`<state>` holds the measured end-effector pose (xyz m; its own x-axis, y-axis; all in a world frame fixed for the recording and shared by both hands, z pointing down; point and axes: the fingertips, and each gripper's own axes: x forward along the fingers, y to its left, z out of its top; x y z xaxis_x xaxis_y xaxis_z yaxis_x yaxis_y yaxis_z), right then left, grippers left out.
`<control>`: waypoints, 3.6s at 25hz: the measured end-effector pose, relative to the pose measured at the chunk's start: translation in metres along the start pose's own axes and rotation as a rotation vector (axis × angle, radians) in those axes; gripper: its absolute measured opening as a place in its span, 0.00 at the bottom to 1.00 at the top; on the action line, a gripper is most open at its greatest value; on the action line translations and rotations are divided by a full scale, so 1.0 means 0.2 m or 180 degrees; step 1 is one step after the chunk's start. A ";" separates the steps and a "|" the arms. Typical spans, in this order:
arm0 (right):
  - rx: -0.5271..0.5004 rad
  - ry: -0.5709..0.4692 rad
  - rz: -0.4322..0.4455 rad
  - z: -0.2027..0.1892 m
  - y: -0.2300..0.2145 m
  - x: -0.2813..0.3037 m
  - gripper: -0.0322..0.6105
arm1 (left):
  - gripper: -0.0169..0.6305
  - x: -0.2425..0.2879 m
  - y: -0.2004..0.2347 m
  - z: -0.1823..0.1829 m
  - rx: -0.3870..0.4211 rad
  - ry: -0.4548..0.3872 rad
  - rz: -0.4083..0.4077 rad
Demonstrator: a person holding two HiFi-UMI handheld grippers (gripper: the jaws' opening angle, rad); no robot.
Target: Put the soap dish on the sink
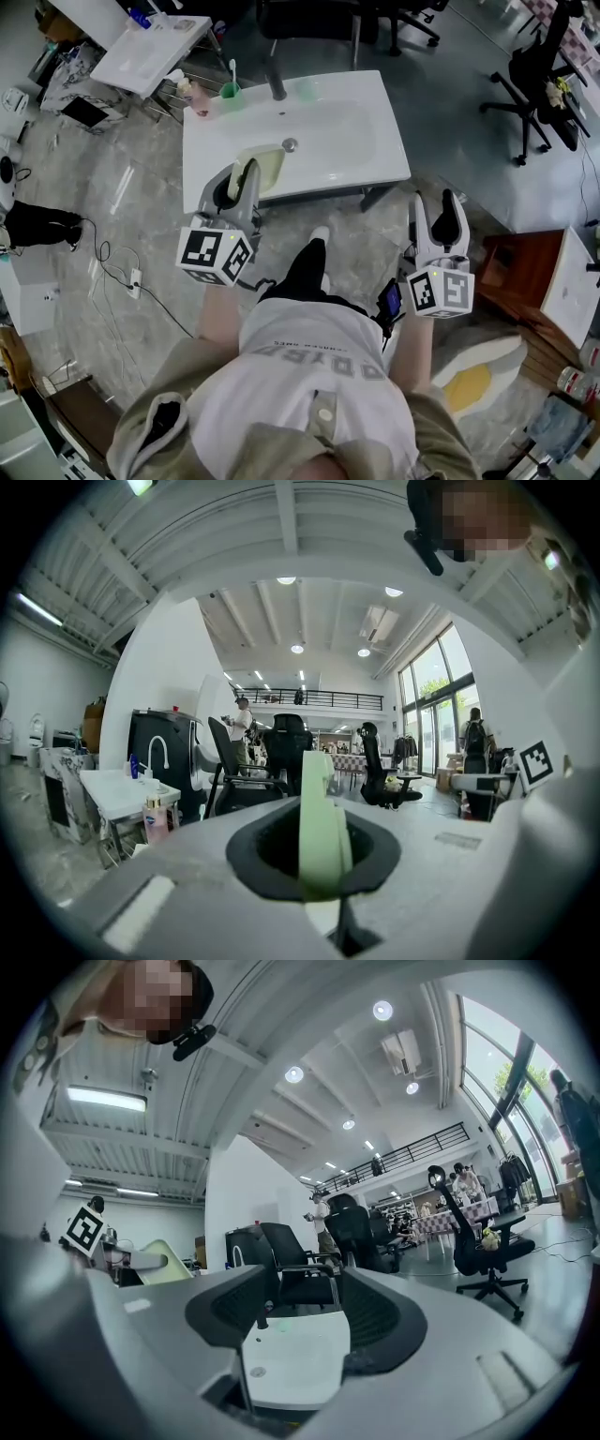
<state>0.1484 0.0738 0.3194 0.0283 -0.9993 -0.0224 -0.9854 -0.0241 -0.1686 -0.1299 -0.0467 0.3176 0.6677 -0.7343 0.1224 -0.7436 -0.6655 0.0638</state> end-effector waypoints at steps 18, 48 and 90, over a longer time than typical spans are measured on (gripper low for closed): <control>-0.0074 -0.0084 -0.0120 0.10 -0.18 0.61 0.43 | 0.05 0.70 0.20 0.13 -0.0069 -0.0087 -0.0305; 0.0084 0.0194 -0.0095 -0.05 -0.30 1.05 0.43 | 0.05 1.12 0.30 -0.03 -0.0515 0.0123 -0.0405; 0.2177 0.1240 0.1890 -0.58 0.03 1.48 0.44 | 0.05 1.41 -0.03 -0.26 -0.2443 -0.0108 -0.0602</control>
<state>0.1314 -0.2252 0.4269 -0.6181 -0.7859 0.0176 -0.5085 0.3826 -0.7714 0.0614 -0.2426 0.4032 0.7767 -0.6298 0.0118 -0.4252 -0.5104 0.7474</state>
